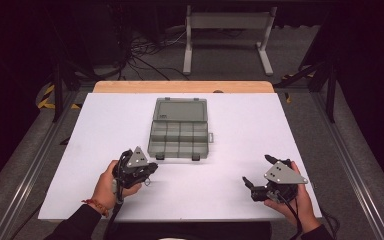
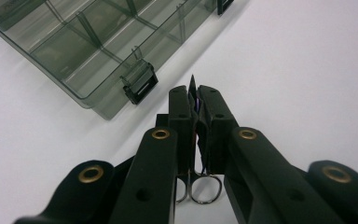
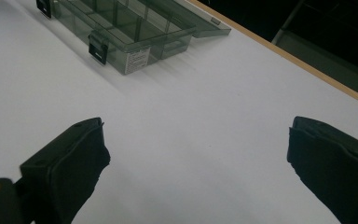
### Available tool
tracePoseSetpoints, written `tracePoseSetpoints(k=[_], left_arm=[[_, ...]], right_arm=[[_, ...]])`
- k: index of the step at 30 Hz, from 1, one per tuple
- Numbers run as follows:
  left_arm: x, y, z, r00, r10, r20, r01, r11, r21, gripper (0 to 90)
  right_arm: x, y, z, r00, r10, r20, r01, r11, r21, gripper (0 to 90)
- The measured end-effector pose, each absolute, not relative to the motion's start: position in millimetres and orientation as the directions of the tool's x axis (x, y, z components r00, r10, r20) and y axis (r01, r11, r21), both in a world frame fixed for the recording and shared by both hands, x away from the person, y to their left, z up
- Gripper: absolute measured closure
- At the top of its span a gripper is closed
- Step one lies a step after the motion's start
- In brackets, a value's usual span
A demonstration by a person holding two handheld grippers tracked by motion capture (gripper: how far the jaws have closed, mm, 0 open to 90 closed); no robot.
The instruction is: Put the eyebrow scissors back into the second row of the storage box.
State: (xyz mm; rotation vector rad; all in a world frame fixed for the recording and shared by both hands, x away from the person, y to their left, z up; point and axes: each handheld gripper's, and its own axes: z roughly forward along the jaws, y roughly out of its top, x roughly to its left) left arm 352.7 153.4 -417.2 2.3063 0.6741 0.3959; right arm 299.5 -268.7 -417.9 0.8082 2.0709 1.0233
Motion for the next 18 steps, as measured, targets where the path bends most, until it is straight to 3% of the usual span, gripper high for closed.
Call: tracePoseSetpoints(k=[18], left_arm=[[343, 178, -405, 0.812, 0.575, 0.103, 0.319, -0.584, 0.747, 84.9]], right_arm=[[299, -268, -417, -0.573, 0.76, -0.307, 0.218, 0.503, 0.837, 5.4]])
